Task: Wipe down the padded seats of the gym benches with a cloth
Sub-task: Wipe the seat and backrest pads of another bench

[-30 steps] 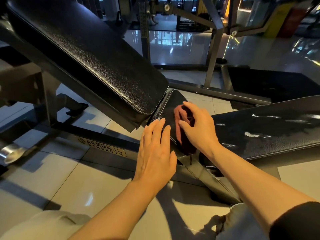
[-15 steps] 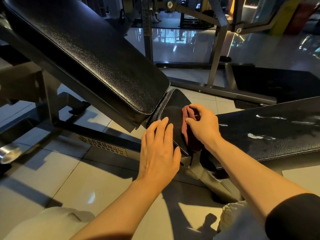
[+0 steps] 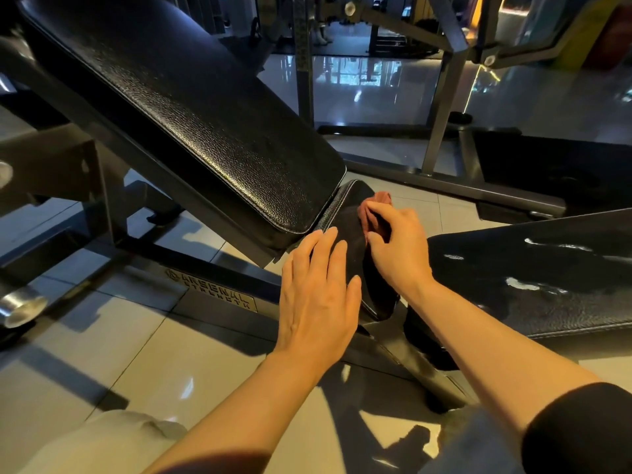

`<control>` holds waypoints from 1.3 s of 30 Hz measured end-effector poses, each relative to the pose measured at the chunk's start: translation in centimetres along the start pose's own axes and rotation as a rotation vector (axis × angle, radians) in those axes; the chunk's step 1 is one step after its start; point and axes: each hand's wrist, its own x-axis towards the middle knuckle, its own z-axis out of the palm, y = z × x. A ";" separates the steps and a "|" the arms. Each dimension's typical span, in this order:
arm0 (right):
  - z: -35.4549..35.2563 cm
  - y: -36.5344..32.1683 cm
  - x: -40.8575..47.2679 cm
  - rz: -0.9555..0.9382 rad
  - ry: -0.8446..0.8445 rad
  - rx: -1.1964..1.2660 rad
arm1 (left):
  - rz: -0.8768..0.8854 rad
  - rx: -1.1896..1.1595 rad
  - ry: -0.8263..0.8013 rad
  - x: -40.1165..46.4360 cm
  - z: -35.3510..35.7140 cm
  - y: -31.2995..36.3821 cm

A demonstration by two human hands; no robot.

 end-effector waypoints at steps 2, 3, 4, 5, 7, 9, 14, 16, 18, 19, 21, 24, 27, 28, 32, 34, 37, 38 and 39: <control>0.1 -0.7 -0.7 -0.131 -0.040 0.051 | 0.022 -0.002 0.009 0.3 0.3 -0.1; 0.1 -0.9 -0.9 -0.199 -0.068 0.056 | 0.026 -0.005 0.012 0.4 0.4 -0.1; 0.0 -0.8 -0.9 -0.249 -0.094 0.046 | 0.025 -0.006 0.013 0.5 0.5 -0.1; -0.1 -0.6 -0.7 -0.276 -0.113 0.027 | 0.023 -0.006 0.013 0.7 0.5 -0.1; -0.3 0.0 0.2 -0.270 -0.125 -0.009 | 0.032 -0.005 0.015 0.9 0.7 0.1; -0.3 0.5 1.2 -0.201 -0.112 -0.029 | 0.045 -0.005 0.017 1.1 1.0 0.2; -0.7 1.1 3.1 0.030 -0.055 -0.055 | 0.045 -0.023 0.019 1.3 1.6 0.5; -0.7 0.4 2.9 -0.045 -0.056 -0.037 | 0.058 -0.045 0.031 1.6 1.7 0.7; -0.5 -0.3 2.5 -0.149 -0.090 0.004 | 0.073 -0.062 0.052 2.2 1.8 0.5; -0.5 -0.5 2.4 -0.181 -0.105 0.013 | 0.074 -0.071 0.061 2.5 1.8 0.4; -0.5 -0.4 2.7 -0.186 -0.115 0.006 | 0.068 -0.088 0.068 3.0 2.0 0.2; -0.6 0.7 3.8 -0.092 -0.085 -0.016 | 0.068 -0.128 0.056 3.4 2.2 0.0; -0.4 1.6 4.6 0.053 -0.019 -0.022 | 0.059 -0.143 0.047 3.8 2.4 -0.1; -0.1 1.6 4.6 0.062 0.013 -0.016 | 0.049 -0.146 0.046 3.9 2.5 -0.1; 0.9 0.4 4.1 -0.075 0.054 0.080 | 0.010 -0.114 0.046 4.1 2.7 0.2; 1.1 0.1 4.2 -0.117 0.026 0.091 | 0.011 -0.096 0.044 4.1 2.8 0.3; 1.0 0.7 5.1 -0.103 0.000 0.049 | 0.020 -0.073 0.044 4.0 2.9 0.2; 1.0 1.1 5.4 -0.076 0.010 0.045 | 0.022 -0.063 0.043 4.0 3.0 0.2; 0.9 1.4 5.6 -0.031 0.027 0.040 | 0.025 -0.055 0.044 4.0 3.1 0.2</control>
